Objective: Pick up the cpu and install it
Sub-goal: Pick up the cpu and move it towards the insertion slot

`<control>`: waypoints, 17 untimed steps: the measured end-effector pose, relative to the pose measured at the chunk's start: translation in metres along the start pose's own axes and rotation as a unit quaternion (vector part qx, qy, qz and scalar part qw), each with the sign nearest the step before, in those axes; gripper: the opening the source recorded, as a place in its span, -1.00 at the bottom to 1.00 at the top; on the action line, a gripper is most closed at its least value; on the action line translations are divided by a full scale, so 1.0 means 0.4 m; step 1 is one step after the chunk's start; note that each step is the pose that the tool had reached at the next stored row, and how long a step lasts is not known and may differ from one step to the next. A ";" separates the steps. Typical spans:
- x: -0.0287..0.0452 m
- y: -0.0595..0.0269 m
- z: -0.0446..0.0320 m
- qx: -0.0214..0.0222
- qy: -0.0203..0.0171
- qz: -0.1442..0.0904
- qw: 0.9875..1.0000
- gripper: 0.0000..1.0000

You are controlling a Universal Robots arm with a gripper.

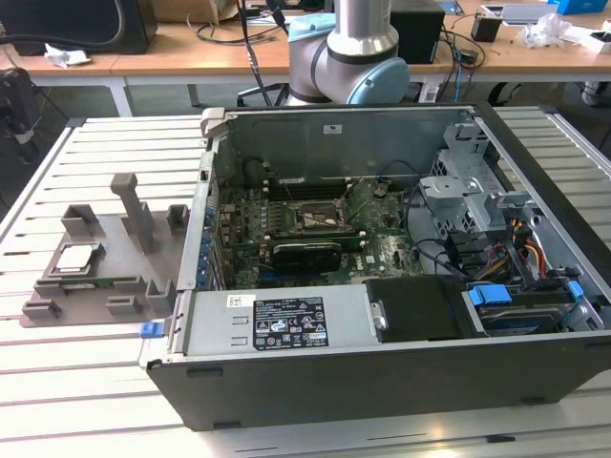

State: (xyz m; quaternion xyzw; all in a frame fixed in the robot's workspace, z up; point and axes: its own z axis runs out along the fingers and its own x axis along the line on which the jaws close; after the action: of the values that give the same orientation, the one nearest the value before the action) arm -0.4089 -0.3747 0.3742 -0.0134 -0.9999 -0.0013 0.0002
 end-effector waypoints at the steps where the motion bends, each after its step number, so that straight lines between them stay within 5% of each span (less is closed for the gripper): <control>1: 0.000 0.000 0.000 0.000 0.000 0.000 1.000 0.19; 5: 0.000 0.000 0.003 0.005 0.000 -0.005 1.000 0.33; 17: -0.001 0.000 0.043 0.005 0.000 -0.008 1.000 0.33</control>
State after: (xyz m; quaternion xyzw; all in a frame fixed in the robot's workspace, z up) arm -0.4084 -0.3747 0.3571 -0.0054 -1.0000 0.0034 0.0007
